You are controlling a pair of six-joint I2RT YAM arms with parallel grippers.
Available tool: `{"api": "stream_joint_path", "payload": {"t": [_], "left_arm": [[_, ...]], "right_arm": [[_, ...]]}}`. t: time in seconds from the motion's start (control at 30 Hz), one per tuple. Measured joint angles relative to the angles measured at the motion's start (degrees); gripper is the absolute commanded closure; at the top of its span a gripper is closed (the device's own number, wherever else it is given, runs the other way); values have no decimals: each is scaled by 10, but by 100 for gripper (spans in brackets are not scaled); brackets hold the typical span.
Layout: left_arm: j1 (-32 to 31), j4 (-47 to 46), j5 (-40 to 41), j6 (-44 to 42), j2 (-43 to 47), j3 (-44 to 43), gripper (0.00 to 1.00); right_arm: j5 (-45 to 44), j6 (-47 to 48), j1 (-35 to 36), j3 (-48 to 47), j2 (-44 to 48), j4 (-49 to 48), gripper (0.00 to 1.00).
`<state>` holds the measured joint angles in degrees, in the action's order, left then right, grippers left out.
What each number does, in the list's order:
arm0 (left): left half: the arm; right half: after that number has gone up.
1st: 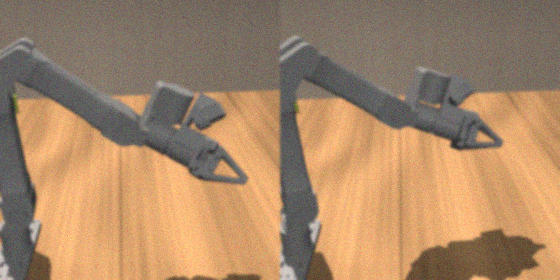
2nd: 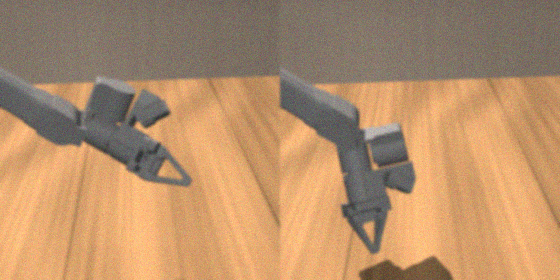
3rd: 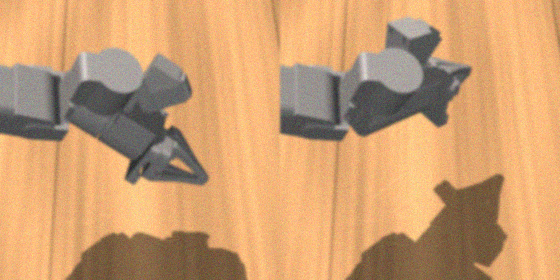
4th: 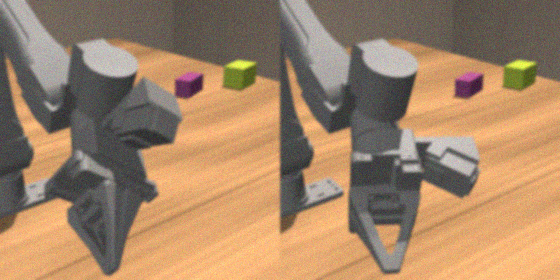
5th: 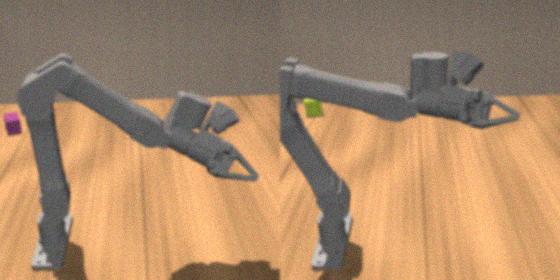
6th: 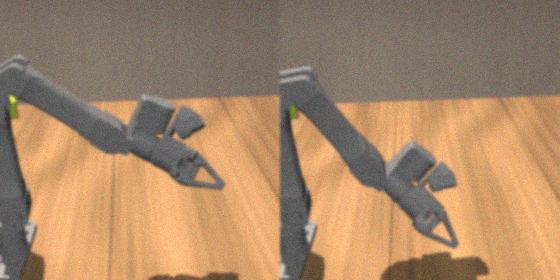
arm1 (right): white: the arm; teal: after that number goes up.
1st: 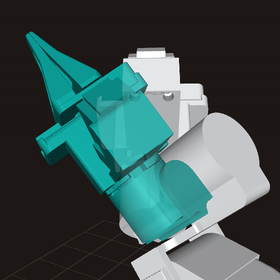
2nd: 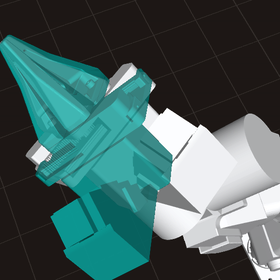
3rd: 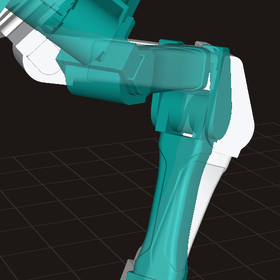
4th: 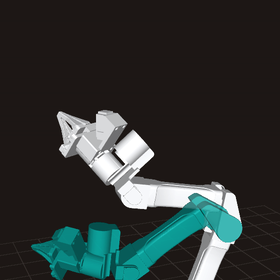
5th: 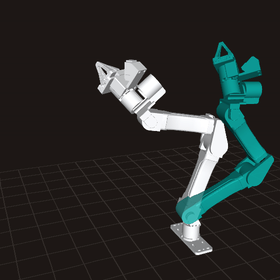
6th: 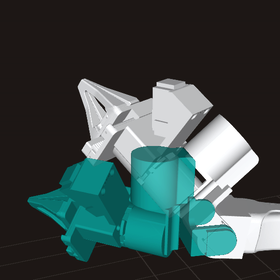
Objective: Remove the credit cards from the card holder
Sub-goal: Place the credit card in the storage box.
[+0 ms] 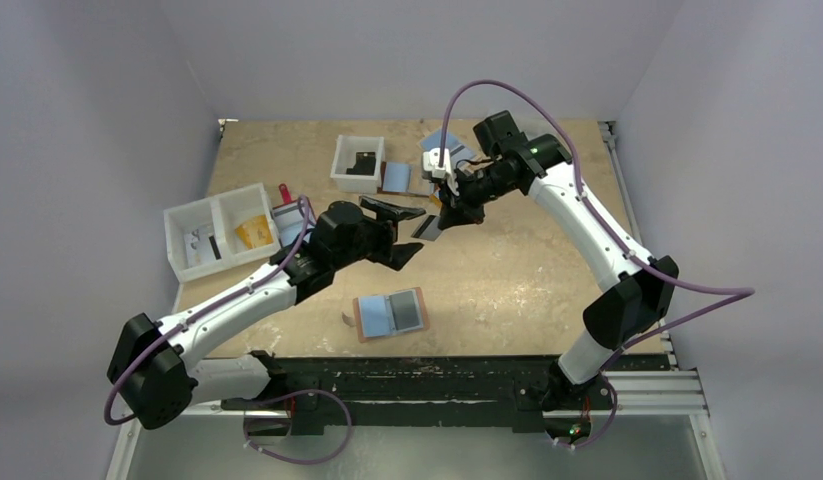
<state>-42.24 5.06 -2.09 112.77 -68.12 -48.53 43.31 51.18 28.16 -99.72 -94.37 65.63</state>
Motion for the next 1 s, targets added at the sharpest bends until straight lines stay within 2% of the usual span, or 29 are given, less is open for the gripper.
{"api": "stream_joint_path", "payload": {"t": [0.3, 0.4, 0.5, 0.6, 0.7, 0.8, 0.93, 1.0], "left_arm": [[-7, -12, 9, 18, -17, 0, 79], [-6, -14, 10, 22, -21, 0, 98], [-7, -14, 9, 26, -23, 0, 100], [-7, -16, 8, 24, -23, 0, 100], [-7, -28, 12, 8, -19, 7, 100], [-7, -27, 20, -30, 0, 16, 100], [12, 7, 27, -118, 49, 39, 100], [38, 40, 28, -195, 76, 49, 100]], "right_arm": [[-14, 4, 18, 27, 0, -10, 100], [-25, 11, 22, 30, 1, -10, 97], [-35, 24, 26, 33, 5, -10, 82], [-37, 32, 27, 35, 10, -10, 51], [-23, 34, 29, 37, 15, -2, 32], [-1, 32, 30, 43, 18, 0, 24], [33, 29, 17, 50, 24, 7, 24], [47, 29, 6, 64, 32, 7, 23]]}}
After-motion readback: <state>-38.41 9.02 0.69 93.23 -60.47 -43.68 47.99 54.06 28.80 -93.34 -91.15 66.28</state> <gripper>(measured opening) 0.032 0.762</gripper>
